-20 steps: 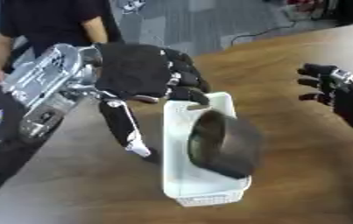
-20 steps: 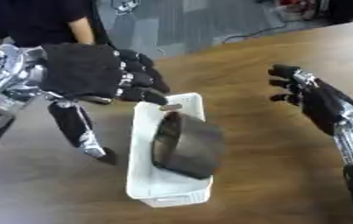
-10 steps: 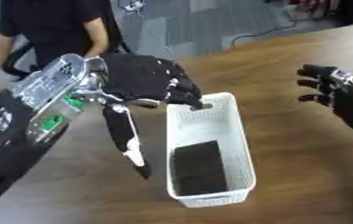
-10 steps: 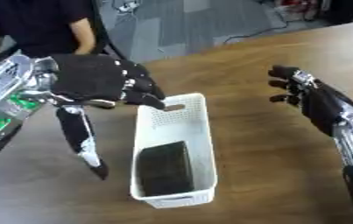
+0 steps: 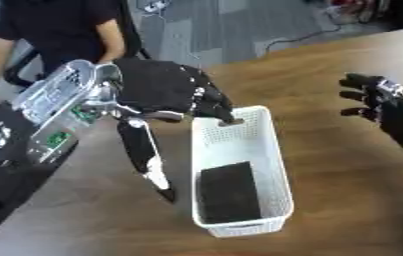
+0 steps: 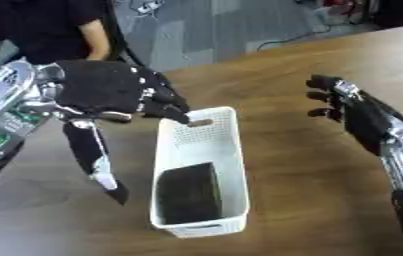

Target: Pick up objects on the table and place them in the box.

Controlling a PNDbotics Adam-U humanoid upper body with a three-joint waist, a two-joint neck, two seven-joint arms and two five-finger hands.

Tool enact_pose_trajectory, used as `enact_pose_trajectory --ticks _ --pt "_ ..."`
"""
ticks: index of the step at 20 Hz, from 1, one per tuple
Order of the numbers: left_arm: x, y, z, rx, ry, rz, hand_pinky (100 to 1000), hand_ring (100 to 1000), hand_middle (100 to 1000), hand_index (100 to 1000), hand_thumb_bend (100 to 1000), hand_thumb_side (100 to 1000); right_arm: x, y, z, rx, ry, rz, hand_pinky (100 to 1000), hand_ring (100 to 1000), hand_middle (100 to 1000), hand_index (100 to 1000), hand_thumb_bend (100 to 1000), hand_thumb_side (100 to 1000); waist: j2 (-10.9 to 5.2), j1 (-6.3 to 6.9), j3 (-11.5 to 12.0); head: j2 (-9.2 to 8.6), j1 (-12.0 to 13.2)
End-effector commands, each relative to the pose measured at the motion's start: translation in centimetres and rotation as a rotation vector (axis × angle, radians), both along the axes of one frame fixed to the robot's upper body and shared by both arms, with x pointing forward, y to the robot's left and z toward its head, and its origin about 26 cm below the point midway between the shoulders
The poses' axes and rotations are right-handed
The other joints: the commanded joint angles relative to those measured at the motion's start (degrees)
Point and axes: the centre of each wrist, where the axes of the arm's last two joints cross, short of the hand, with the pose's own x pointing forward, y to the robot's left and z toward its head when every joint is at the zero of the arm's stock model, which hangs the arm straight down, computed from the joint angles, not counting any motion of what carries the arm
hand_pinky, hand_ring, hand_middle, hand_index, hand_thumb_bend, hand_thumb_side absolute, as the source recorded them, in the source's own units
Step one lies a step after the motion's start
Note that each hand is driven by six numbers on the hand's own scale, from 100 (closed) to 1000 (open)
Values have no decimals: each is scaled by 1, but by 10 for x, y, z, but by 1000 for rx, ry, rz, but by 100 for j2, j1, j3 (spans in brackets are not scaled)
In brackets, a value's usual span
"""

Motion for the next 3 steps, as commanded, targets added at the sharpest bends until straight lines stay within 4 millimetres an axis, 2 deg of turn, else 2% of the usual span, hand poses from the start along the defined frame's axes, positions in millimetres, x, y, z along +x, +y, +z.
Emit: enact_pose_trajectory --ticks 1,2,3 --pt "10 29 -12 -13 161 -129 670 719 824 897 236 896 0 2 13 -6 -38 6 826 977 976 1000 100 1000 -65 -87 11 -149 -14" --pt "11 38 -20 -238 268 -149 630 690 809 872 217 859 0 2 13 -2 -39 4 826 976 976 1000 100 1000 -59 -107 18 -210 -40" --pt "9 50 -18 -496 344 -169 633 703 818 879 241 851 -1 0 12 2 -38 -2 826 976 976 1000 100 1000 -54 -136 37 -286 -94"
